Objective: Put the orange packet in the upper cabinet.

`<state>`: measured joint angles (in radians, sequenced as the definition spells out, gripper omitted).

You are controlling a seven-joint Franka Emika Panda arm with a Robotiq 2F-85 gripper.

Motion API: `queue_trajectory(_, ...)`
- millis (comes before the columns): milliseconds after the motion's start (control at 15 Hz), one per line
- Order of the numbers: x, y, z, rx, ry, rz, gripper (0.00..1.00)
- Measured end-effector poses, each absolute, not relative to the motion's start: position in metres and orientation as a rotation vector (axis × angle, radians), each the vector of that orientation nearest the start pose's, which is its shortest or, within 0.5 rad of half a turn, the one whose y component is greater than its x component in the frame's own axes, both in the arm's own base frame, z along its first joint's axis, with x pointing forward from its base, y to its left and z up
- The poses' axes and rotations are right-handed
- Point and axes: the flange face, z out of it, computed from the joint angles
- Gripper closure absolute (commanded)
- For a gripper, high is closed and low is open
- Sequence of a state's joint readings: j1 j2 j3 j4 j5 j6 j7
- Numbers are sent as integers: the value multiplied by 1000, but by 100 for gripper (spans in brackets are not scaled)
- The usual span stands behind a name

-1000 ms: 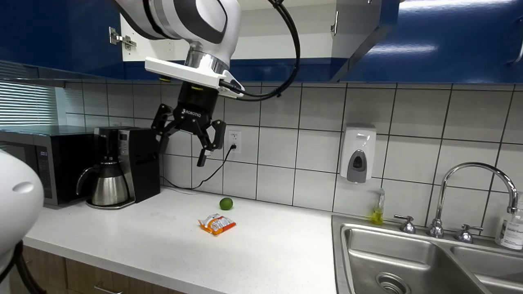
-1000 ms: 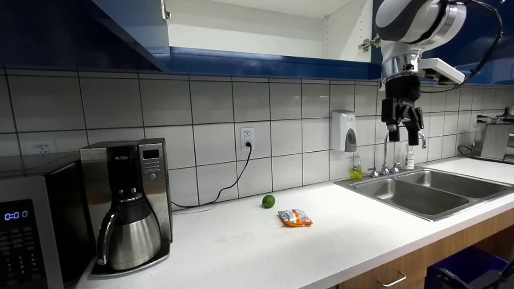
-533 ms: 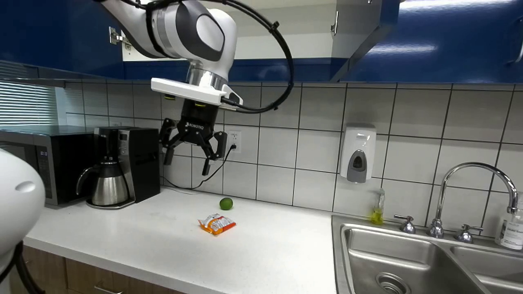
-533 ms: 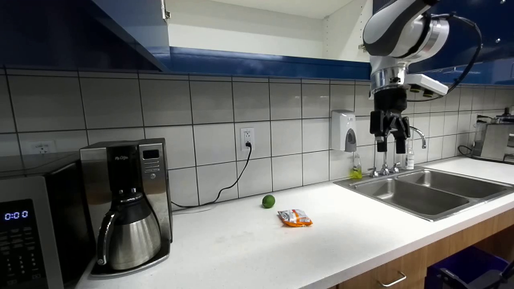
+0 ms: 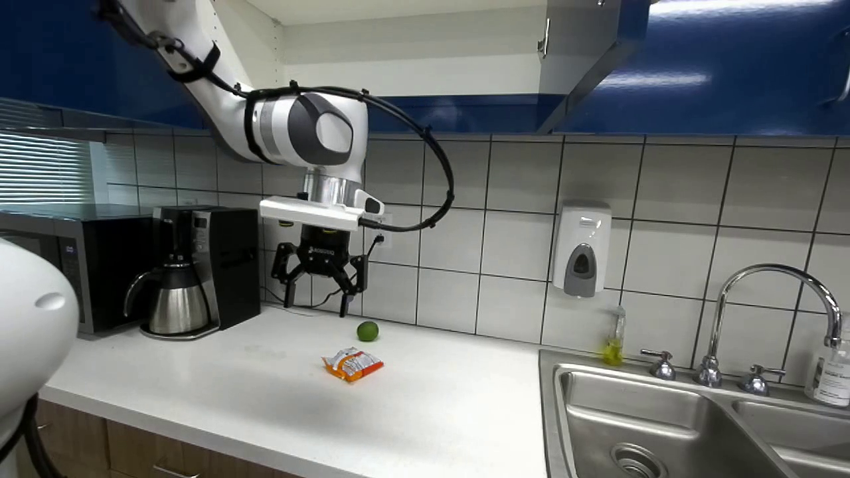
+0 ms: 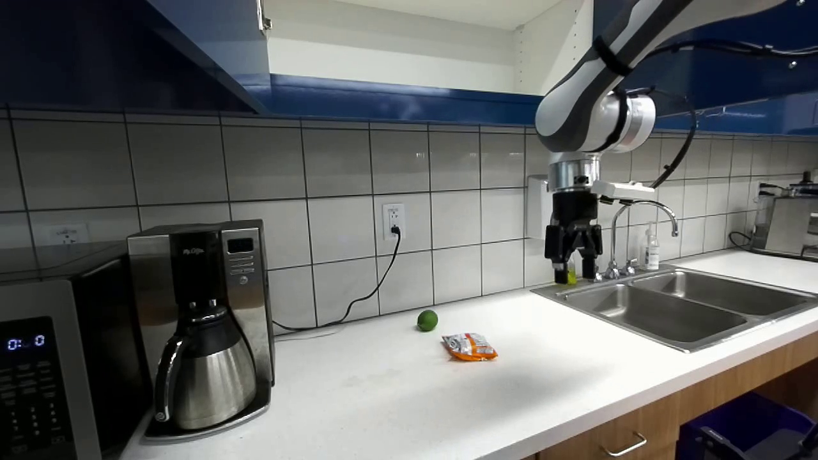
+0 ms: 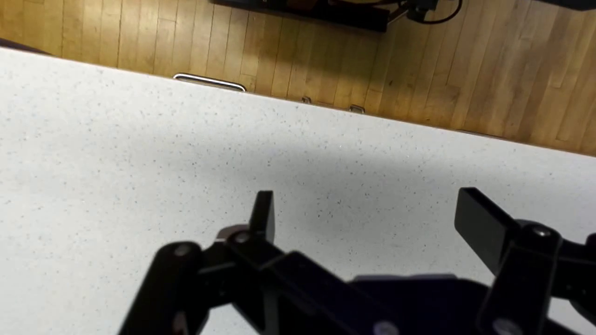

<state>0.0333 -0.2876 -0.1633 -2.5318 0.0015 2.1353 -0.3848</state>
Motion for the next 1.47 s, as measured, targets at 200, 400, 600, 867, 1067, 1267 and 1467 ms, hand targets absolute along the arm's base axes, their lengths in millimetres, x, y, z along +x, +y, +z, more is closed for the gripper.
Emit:
queue_trajectory(200,433,-42,338,-3056,-426,99,0)
queue_trajectory(400,452,-36,313,-3075,-447,62,0)
queue_trajectory(600,473,-35,292,-3091,-458,35,0)
queue_trajectory(867,498,-36,268,-3104,-463,28,0)
queue_trajectory(1067,519,-33,250,-3108,-480,31,0)
queue_trajectory(1267,538,-29,232,-3108,-505,49,0)
queue_trajectory(1467,555,-26,216,-3111,-536,64,0)
